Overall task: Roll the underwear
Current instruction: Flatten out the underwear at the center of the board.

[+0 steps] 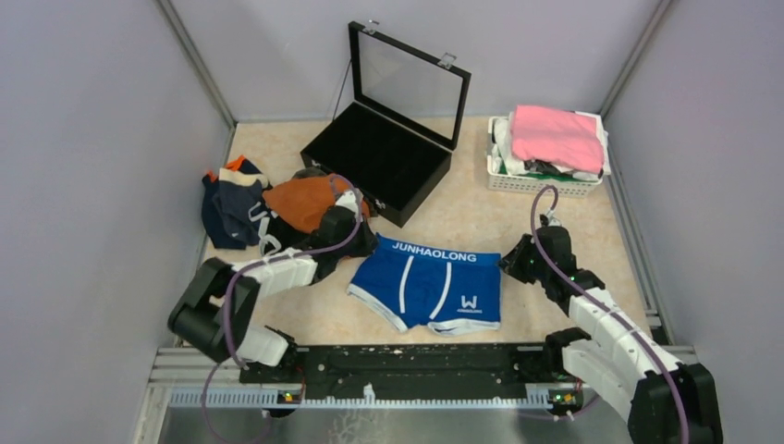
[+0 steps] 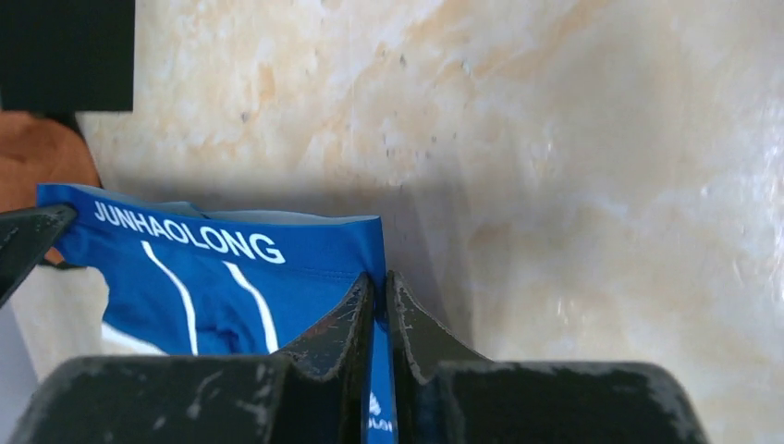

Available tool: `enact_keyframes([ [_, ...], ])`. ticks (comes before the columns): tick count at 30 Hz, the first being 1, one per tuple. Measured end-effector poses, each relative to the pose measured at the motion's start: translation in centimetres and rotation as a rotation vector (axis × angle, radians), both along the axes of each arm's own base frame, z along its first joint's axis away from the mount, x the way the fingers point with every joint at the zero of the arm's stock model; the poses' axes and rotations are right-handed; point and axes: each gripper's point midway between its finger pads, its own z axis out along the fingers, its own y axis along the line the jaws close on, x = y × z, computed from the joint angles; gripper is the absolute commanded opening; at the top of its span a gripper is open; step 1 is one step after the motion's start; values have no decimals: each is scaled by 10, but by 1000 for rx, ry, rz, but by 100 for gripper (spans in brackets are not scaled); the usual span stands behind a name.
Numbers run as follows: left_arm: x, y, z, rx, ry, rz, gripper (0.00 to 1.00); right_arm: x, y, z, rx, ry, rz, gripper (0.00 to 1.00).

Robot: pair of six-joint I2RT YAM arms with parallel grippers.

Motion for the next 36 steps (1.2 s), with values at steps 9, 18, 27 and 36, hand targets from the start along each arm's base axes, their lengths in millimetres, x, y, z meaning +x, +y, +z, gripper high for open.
enact_keyframes([
  [9, 45, -8, -18, 64, -47, 38, 65, 37, -14, -12, -95, -58, -67, 13],
  [18, 61, -9, 32, 45, -159, 56, 73, 43, -20, -16, -154, -48, -65, 44],
  [27, 39, -9, 53, 22, -179, 33, 72, 42, -2, -39, -130, 79, 76, 44],
  [36, 14, -4, 29, 46, -101, 20, 72, 46, 7, -39, -110, 88, 139, 44],
])
